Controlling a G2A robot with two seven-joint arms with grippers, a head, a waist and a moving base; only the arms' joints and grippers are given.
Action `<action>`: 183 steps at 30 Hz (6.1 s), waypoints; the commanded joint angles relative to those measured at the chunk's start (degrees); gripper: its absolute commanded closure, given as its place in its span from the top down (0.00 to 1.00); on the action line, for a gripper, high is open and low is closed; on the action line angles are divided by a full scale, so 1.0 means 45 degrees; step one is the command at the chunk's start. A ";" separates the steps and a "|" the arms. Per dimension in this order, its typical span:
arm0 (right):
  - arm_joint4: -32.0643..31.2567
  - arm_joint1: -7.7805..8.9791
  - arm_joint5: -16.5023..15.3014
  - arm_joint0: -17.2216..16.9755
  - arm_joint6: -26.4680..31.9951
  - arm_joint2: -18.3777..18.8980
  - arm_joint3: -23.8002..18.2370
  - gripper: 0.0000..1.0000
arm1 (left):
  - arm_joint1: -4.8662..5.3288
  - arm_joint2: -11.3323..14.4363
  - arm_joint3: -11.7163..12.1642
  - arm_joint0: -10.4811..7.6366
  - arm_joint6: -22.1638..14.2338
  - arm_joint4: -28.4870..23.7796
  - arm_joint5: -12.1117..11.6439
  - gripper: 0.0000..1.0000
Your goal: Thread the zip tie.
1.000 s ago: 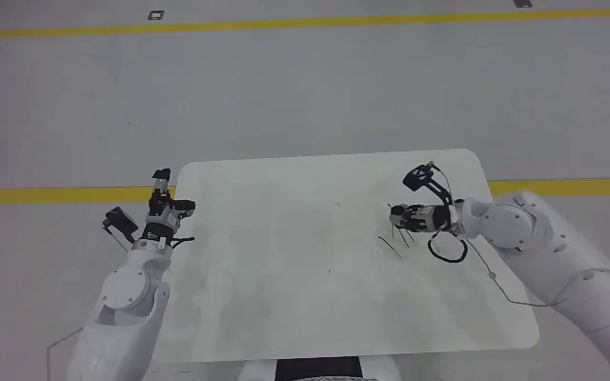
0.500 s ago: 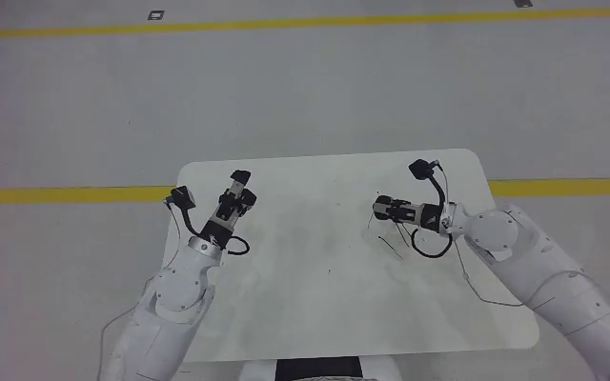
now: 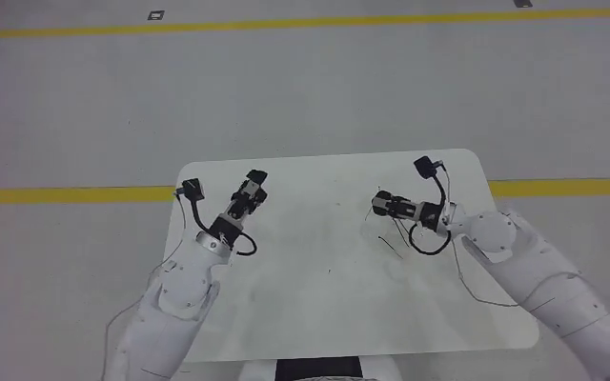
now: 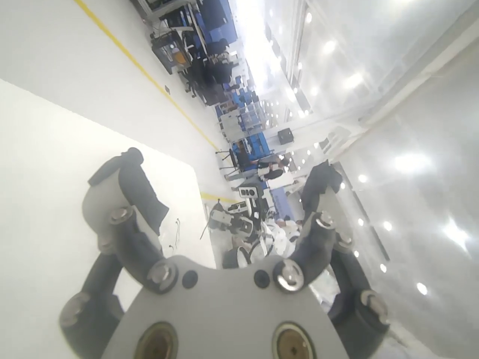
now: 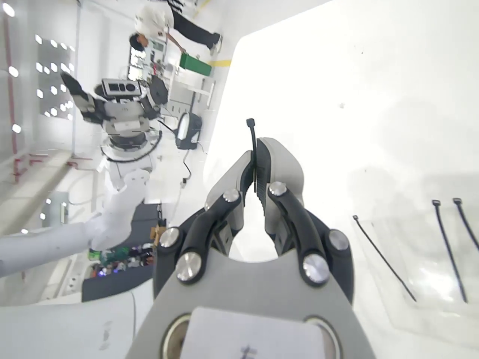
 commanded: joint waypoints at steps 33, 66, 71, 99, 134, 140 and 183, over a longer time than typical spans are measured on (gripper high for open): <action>0.3811 -0.1076 0.2599 0.0492 0.0235 -0.0242 0.0933 0.00 | -0.0131 0.5500 0.1639 -0.4412 -0.1909 1.0405 -0.1023 1.00; 0.5556 -0.1531 0.2725 0.0063 0.0498 0.0224 0.1220 0.00 | -0.0132 0.6221 0.2785 -0.4323 0.1914 1.5653 0.0018 1.00; 0.5491 -0.1626 0.2531 -0.0123 0.0878 0.0279 0.1299 0.00 | -0.0164 0.6288 0.3624 -0.4121 0.3424 1.6531 0.0829 1.00; 0.4289 -0.1990 0.1902 -0.0582 0.0803 0.0646 0.1189 0.00 | -0.0492 0.6637 0.4714 -0.4504 0.4827 1.6753 0.1161 0.48; 0.2736 -0.2342 0.1818 -0.1319 0.1298 0.1440 0.0489 0.00 | -0.0627 0.6523 0.4798 -0.4416 0.4690 1.6867 0.1030 0.16; 0.2635 -0.2447 0.1906 -0.1272 0.1406 0.1431 0.0573 0.00 | -0.0643 0.6497 0.4806 -0.4403 0.4716 1.6891 0.0990 0.03; -0.1265 -0.2262 -0.1141 -0.1895 0.2021 0.3045 0.1304 1.00 | 0.0057 0.5809 0.4341 -0.3818 0.2001 0.9278 -0.1023 0.00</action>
